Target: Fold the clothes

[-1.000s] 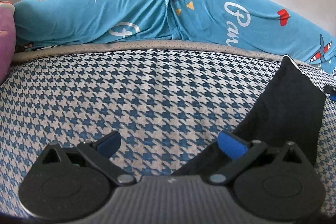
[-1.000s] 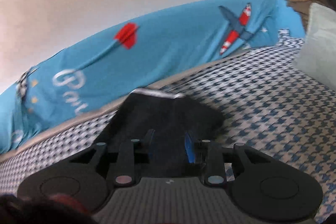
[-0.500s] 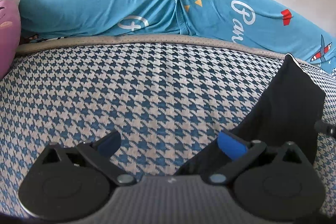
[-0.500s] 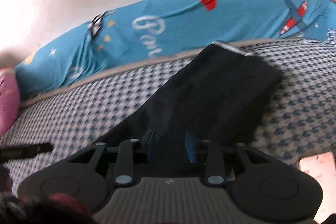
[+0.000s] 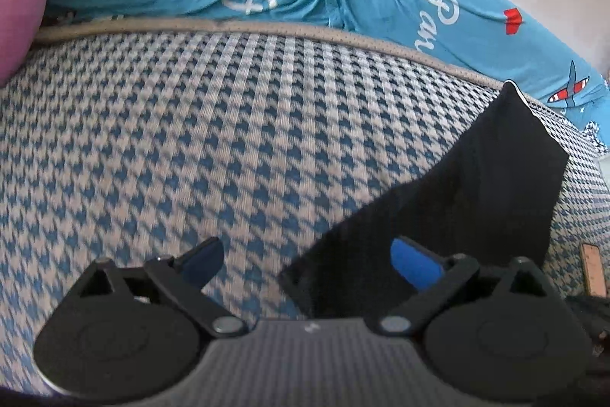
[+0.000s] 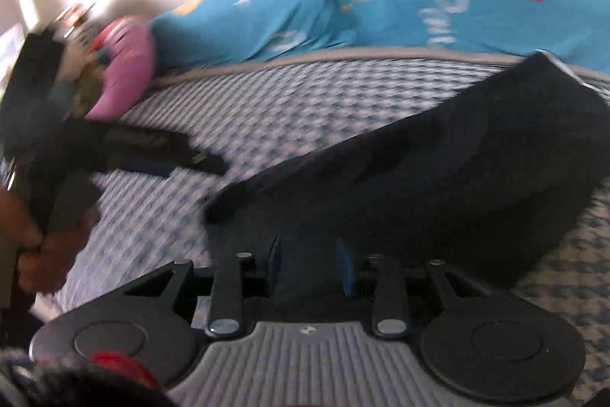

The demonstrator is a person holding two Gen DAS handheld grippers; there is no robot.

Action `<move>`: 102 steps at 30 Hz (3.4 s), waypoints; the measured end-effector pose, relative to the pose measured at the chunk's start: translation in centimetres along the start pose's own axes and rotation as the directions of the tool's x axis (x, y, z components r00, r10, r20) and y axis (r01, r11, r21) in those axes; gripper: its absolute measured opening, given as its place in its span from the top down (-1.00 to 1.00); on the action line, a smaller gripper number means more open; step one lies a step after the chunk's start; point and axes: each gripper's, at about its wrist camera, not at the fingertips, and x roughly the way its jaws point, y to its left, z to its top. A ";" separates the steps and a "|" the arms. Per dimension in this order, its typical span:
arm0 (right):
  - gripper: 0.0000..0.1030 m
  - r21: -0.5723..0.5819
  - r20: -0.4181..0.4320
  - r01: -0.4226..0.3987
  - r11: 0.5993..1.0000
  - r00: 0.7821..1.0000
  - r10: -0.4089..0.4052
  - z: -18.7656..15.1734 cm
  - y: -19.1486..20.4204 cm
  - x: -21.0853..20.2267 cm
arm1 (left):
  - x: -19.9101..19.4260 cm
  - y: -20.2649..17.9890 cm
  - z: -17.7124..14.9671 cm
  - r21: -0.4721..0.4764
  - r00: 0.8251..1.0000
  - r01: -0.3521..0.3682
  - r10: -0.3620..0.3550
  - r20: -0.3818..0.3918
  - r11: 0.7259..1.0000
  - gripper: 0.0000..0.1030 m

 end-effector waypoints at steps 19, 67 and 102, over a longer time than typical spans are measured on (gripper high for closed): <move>0.22 -0.315 -0.053 -0.014 0.949 0.999 -0.002 -2.9 6.2 3.3 | 0.3 0.8 -0.7 -0.022 0.997 0.053 -0.055 -0.062 0.998 -0.95; 0.06 -0.208 -0.013 -0.057 0.976 0.998 0.055 -0.3 2.4 0.2 | 4.8 -3.5 0.2 -0.075 0.951 0.259 -0.268 -0.154 0.963 0.43; 0.82 -0.232 0.066 -0.094 0.968 0.992 0.112 1.2 8.0 2.2 | 2.4 -1.4 3.0 0.039 0.997 0.073 -0.074 0.014 0.997 0.78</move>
